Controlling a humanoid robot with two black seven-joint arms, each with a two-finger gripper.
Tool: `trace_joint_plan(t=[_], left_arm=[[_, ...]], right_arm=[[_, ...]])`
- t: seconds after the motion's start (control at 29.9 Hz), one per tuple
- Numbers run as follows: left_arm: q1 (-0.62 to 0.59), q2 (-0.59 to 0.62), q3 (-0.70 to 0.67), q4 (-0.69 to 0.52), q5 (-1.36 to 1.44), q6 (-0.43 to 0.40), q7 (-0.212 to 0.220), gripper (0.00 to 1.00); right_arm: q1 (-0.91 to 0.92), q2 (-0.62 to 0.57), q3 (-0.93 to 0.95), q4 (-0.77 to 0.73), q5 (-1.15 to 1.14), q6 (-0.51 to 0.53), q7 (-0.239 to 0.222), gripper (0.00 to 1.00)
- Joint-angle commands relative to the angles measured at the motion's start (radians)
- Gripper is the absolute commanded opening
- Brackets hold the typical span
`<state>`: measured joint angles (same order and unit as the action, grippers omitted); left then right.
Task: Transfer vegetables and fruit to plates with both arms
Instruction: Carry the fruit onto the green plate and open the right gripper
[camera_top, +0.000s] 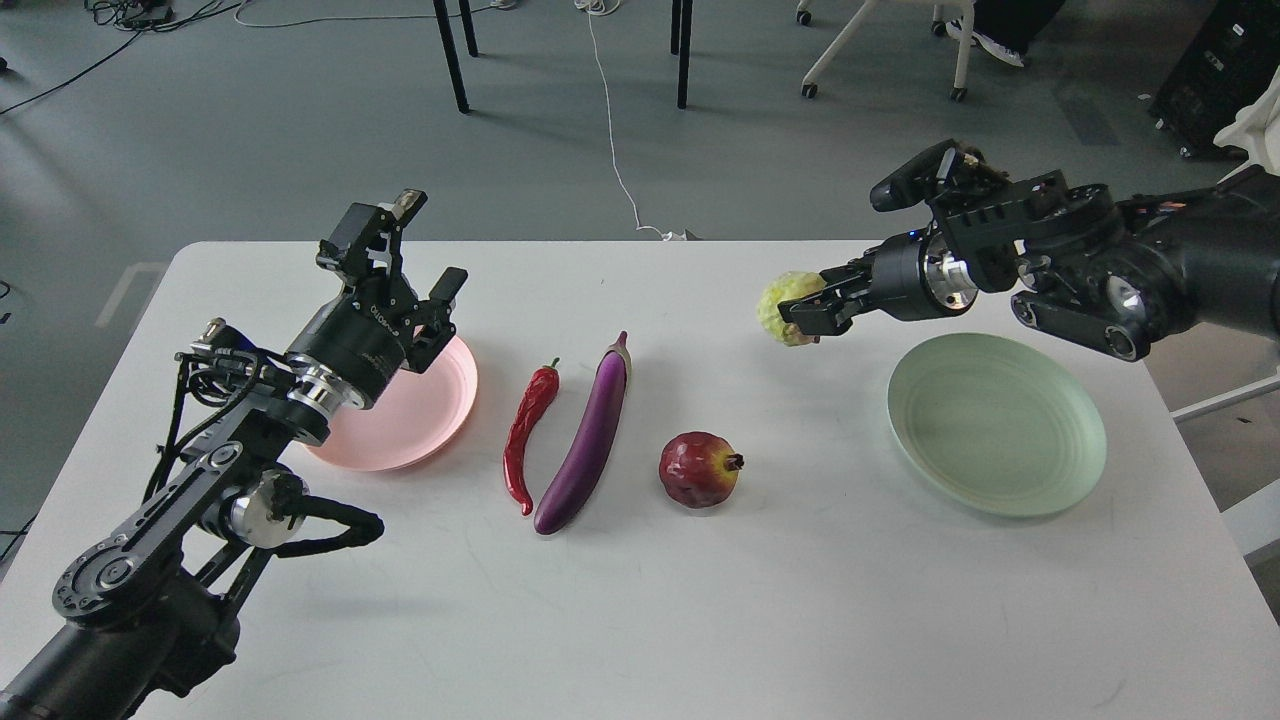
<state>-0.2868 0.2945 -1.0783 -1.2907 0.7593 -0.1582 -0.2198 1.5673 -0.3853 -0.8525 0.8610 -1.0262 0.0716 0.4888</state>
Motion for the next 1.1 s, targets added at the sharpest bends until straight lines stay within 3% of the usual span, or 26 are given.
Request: trace_joint_plan(t=[0.0,0.23,0.5,0.64,0.74,0.77,0.97,1.07], left_arm=[[0.000,0.002,0.000,-0.005,0.000,-0.001,0.000,0.99],[0.003,-0.001,0.006,-0.005,0.003,-0.001,0.000,0.99],[0.005,0.002,0.012,-0.007,0.003,-0.001,0.000,0.99],[0.005,0.002,0.011,-0.007,0.003,-0.001,0.002,0.99],[0.005,0.002,0.011,-0.009,0.003,-0.001,0.002,0.99],[0.005,0.002,0.011,-0.010,0.005,-0.001,0.002,0.99],[0.005,0.006,0.011,-0.012,0.003,-0.001,0.002,0.99],[0.005,0.009,0.011,-0.012,0.003,-0.003,0.003,0.99]], right_arm=[[-0.002,-0.136,-0.002,0.042,-0.101,-0.001,0.000,0.47],[-0.130,-0.259,0.000,0.016,-0.190,-0.036,0.000,0.48],[-0.225,-0.251,0.010,-0.079,-0.189,-0.084,0.000,0.50],[-0.233,-0.234,0.010,-0.083,-0.189,-0.089,0.000,0.64],[-0.233,-0.233,0.012,-0.083,-0.187,-0.089,0.000,0.90],[-0.233,-0.236,0.013,-0.082,-0.186,-0.089,0.000,0.94],[-0.191,-0.250,0.013,-0.062,-0.184,-0.087,0.000,0.96],[-0.112,-0.250,0.018,0.019,-0.172,-0.087,0.000,0.96]])
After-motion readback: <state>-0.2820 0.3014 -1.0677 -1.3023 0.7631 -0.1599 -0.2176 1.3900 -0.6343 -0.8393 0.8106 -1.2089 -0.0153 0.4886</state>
